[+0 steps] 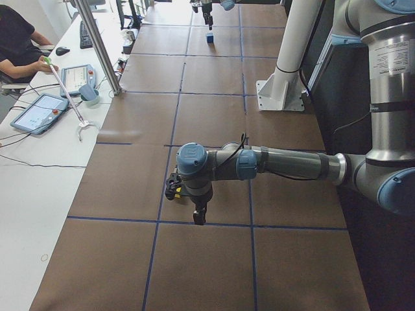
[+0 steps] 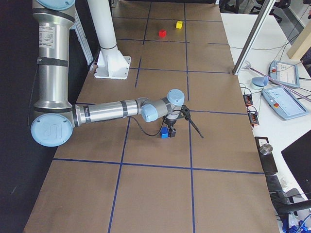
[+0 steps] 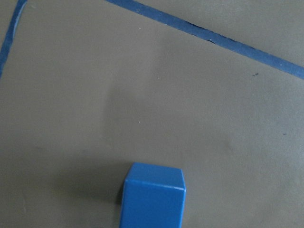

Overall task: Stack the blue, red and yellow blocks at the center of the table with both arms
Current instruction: 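Lower the right gripper onto the blue cube and close it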

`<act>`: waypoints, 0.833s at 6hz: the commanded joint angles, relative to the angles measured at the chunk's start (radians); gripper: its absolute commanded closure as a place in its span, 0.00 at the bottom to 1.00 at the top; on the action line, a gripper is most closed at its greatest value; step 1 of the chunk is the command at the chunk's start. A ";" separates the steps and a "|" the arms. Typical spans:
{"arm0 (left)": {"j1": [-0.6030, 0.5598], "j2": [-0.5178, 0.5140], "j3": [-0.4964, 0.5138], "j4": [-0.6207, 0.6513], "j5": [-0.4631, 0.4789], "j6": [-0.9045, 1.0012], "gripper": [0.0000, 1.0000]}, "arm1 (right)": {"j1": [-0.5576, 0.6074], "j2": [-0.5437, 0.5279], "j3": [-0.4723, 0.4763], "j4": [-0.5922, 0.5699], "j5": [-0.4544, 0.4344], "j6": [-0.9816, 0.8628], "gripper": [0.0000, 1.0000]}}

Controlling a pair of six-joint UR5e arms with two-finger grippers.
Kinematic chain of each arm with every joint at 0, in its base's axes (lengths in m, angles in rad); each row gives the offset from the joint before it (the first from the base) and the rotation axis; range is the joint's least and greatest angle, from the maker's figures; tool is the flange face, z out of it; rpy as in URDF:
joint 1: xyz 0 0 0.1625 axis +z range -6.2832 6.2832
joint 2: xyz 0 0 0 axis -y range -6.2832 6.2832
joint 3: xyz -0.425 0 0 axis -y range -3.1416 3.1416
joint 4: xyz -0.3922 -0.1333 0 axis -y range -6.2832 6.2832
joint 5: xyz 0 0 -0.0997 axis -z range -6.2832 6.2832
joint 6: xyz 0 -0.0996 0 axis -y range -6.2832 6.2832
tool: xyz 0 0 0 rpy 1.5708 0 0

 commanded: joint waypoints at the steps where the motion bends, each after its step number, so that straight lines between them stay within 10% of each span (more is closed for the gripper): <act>1: 0.000 0.000 -0.001 -0.014 0.000 -0.001 0.00 | -0.036 0.023 -0.049 0.036 -0.015 0.073 0.01; 5: -0.002 0.002 -0.003 -0.031 0.000 -0.003 0.00 | -0.080 0.037 -0.117 0.037 -0.015 0.090 0.09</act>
